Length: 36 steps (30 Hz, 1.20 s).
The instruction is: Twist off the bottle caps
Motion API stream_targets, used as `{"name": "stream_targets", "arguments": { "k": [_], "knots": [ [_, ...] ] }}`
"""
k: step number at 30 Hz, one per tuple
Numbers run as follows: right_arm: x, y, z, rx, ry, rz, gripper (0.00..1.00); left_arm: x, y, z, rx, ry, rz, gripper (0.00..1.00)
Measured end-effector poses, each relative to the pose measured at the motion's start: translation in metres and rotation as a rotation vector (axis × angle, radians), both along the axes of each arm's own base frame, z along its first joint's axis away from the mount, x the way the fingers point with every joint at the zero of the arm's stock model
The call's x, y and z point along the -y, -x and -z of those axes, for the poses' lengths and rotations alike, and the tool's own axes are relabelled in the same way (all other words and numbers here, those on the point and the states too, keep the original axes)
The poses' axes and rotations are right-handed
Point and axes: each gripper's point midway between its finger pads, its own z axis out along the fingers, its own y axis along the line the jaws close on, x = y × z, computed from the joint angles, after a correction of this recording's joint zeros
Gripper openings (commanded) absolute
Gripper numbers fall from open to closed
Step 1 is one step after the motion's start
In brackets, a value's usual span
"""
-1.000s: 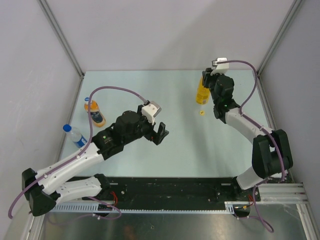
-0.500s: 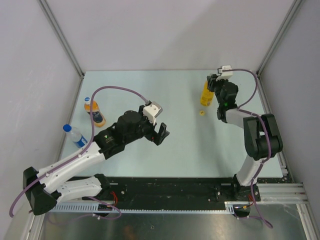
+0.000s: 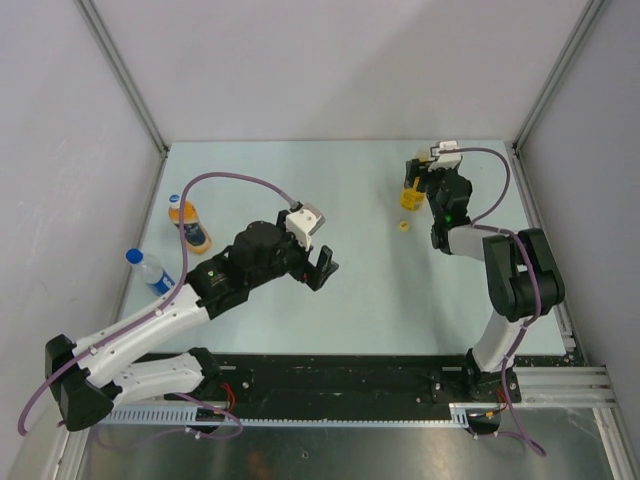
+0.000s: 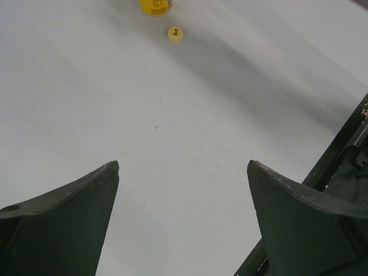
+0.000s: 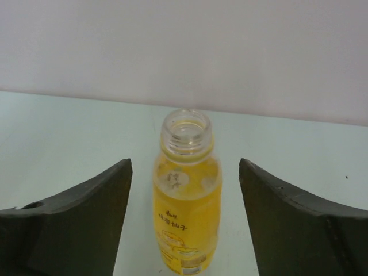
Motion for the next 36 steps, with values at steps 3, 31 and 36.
{"name": "stream_targets", "arguments": {
  "k": [3, 31, 36],
  "knots": [
    [-0.003, 0.005, 0.003, -0.018, 0.012, -0.014, 0.92, 0.000, 0.000, 0.000, 0.000, 0.000, 0.000, 0.96],
    [-0.020, 0.106, -0.156, 0.058, -0.434, -0.219, 0.99, -0.048, -0.045, -0.037, 0.026, 0.048, -0.338, 1.00],
    [-0.056, 0.118, -0.131, -0.082, -0.473, -0.325, 0.99, -0.070, -0.059, -0.032, -0.001, 0.036, -0.426, 0.99]
  ]
}}
